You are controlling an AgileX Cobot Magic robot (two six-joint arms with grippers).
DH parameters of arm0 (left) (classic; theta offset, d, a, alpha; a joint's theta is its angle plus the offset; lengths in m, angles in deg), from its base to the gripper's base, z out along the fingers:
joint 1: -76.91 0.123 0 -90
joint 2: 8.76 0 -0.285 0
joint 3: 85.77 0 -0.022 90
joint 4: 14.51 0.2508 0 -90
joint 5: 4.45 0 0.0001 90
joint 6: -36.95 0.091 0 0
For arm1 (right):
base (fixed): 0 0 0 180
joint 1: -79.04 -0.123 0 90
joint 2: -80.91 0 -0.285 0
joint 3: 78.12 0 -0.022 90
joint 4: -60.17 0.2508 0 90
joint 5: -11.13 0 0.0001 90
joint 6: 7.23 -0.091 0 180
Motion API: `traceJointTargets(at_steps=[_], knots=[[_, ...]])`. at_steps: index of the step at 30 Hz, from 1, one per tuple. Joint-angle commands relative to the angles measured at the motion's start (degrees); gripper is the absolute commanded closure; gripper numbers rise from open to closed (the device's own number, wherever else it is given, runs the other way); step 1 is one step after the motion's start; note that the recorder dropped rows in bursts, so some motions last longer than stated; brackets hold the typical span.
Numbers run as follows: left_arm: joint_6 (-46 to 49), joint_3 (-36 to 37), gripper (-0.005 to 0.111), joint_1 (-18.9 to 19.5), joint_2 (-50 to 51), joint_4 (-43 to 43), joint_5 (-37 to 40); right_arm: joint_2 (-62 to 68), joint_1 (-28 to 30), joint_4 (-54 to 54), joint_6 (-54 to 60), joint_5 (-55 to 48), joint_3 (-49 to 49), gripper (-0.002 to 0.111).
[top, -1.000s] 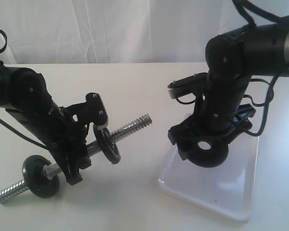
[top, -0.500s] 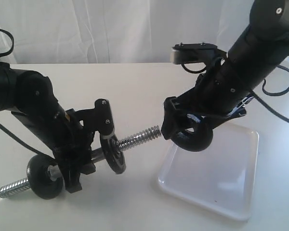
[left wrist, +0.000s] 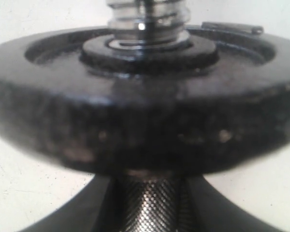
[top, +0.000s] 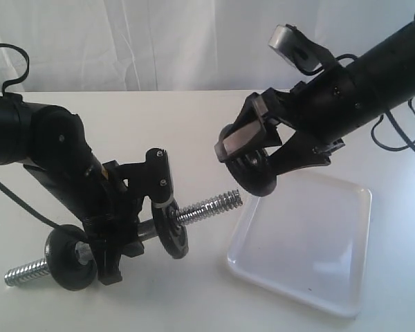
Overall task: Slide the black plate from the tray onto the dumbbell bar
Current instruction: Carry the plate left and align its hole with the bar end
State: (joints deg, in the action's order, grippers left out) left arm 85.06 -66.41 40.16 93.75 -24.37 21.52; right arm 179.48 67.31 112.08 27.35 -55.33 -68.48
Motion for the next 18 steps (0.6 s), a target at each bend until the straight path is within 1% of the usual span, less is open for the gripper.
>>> traceJointTargets(at_steps=[1, 3, 9, 16, 18], knots=[[-0.3, -1.4, 0.107, -0.1, -2.9, -2.0, -2.0, 2.8, 2.9, 12.5, 6.8, -3.5, 0.5, 0.108], [-1.2, -1.4, 0.107, 0.0, -3.7, -2.0, -2.1, 4.6, 3.8, 18.0, 8.8, -3.5, 1.0, 0.108], [-1.8, -1.4, 0.107, 0.0, -5.2, -1.4, -2.1, 6.8, 5.6, 20.0, 8.8, -3.5, 2.5, 0.108], [-1.8, -1.4, 0.107, 0.0, -5.4, -1.0, -2.1, 6.8, 5.6, 20.1, 8.8, -3.5, 2.9, 0.108], [-3.1, -1.4, 0.107, 0.0, -5.4, 0.6, -2.1, 6.8, 5.6, 19.5, 8.7, -3.5, 2.9, 0.108]])
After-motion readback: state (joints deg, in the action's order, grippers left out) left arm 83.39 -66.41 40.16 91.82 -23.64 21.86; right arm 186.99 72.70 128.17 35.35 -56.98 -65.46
